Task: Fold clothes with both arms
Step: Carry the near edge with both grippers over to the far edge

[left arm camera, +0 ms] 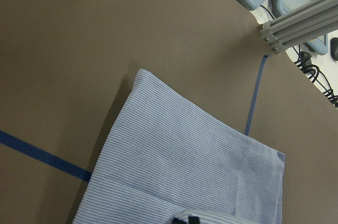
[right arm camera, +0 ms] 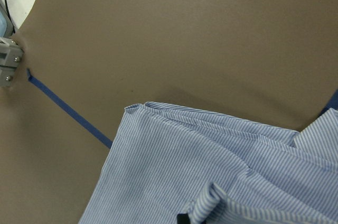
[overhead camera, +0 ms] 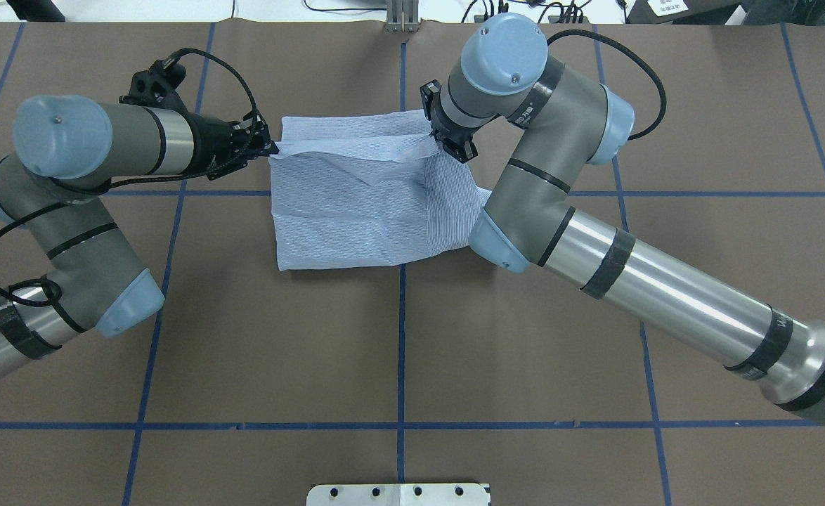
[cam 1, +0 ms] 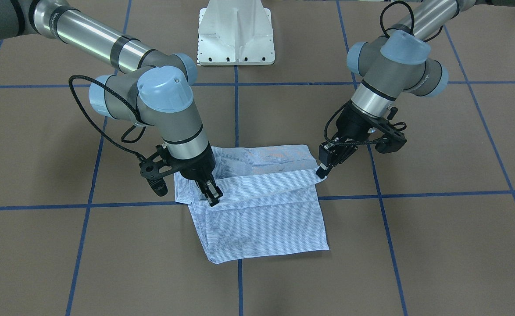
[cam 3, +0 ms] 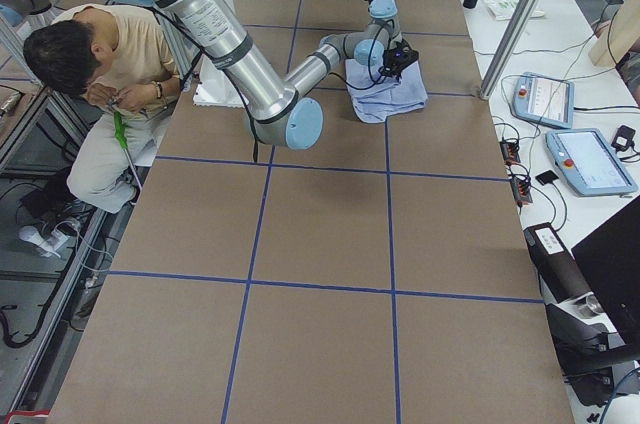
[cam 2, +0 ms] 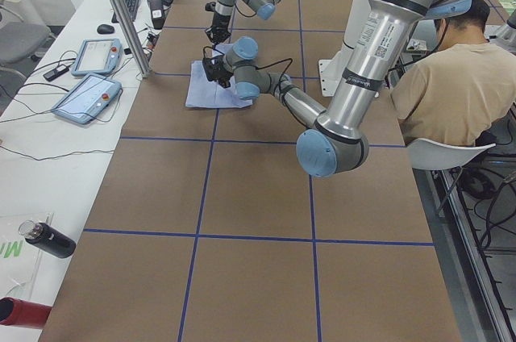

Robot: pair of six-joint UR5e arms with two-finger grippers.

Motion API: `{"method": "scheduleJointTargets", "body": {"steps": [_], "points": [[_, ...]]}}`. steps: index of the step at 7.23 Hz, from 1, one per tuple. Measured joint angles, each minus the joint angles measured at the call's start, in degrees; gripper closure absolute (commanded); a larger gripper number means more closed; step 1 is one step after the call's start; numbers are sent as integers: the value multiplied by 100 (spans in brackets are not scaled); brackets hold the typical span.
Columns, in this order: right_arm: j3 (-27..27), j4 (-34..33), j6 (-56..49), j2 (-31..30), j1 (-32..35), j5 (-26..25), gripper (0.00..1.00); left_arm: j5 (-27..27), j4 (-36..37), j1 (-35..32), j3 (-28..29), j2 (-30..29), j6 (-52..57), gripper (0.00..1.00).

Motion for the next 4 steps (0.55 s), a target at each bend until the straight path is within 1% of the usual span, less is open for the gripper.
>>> {"method": "scheduleJointTargets", "body": {"steps": [2, 4], "points": [[-317, 20, -139, 212, 152, 7, 100, -157, -3, -280, 234, -181, 161, 100], [-563, 22, -260, 424, 383, 163, 100, -313, -4, -515, 413, -336, 299, 100]]}}
